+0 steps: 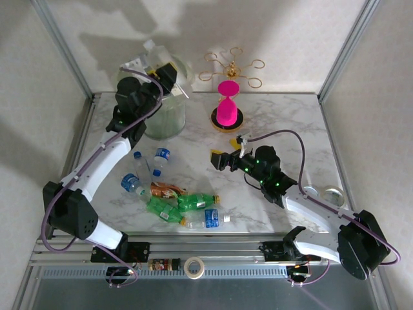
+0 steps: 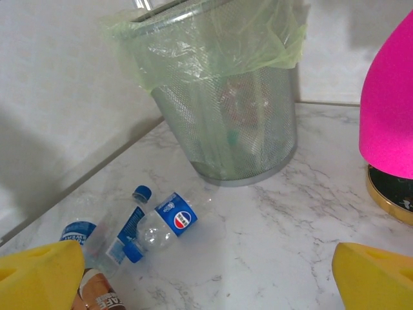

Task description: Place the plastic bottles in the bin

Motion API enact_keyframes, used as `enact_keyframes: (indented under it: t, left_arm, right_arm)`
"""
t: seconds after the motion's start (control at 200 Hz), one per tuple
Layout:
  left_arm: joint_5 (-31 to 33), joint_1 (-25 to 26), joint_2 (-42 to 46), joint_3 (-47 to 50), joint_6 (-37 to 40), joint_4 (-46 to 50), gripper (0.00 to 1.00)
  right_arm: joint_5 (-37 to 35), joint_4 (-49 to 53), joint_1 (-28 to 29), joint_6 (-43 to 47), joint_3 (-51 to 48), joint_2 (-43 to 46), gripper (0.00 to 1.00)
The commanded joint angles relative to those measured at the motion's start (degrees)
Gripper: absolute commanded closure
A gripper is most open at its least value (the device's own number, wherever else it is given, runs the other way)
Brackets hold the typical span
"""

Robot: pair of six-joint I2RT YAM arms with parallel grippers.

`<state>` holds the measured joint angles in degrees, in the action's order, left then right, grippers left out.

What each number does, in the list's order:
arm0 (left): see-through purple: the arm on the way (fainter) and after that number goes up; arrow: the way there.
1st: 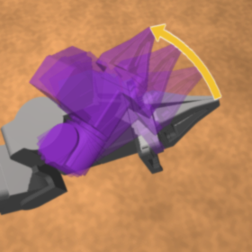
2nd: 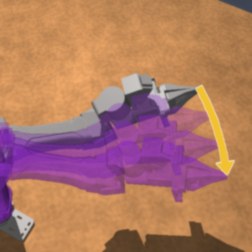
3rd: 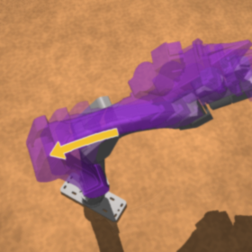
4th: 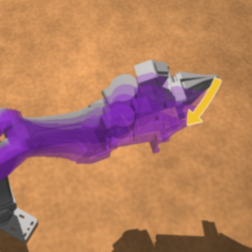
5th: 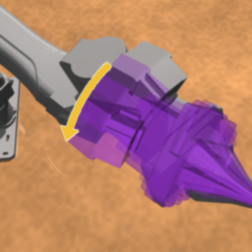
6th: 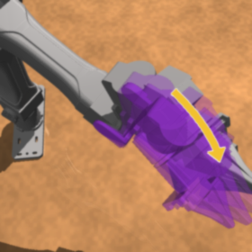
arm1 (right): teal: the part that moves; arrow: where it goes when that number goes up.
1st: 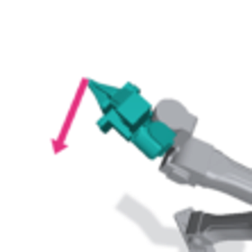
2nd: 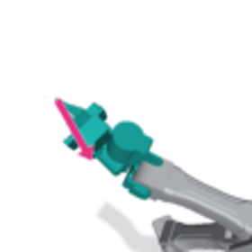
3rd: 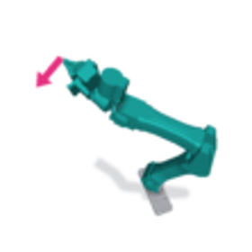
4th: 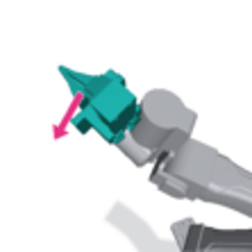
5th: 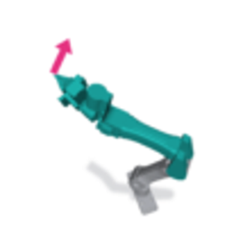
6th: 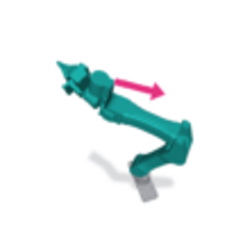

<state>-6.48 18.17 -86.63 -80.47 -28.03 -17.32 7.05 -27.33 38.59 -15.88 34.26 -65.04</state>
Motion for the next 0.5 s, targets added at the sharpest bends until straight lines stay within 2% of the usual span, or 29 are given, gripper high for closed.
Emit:
enact_keyframes:
  t: [0.0, 0.115, 0.26, 0.496]
  left_arm:
    - [5.2, -1.4, -1.9, -5.3, 8.1, 4.7, 1.0]
    - [11.8, -1.9, -4.2, -10.0, 13.7, 7.8, 1.0]
    - [20.7, -2.1, -6.4, -10.3, 20.1, 5.7, 1.0]
    - [24.3, -2.4, -13.5, -13.2, 25.1, 10.7, 1.0]
  right_arm:
    - [-1.9, -0.1, -0.2, 0.4, -0.5, 1.5, 0.01]
    - [-2.7, 0.7, -0.3, 0.6, -0.8, 2.0, 0.01]
    - [-3.4, 1.4, -0.3, 0.2, -1.3, 2.5, 0.01]
    - [-3.8, -1.1, -0.3, -0.2, -3.7, 3.3, 0.01]
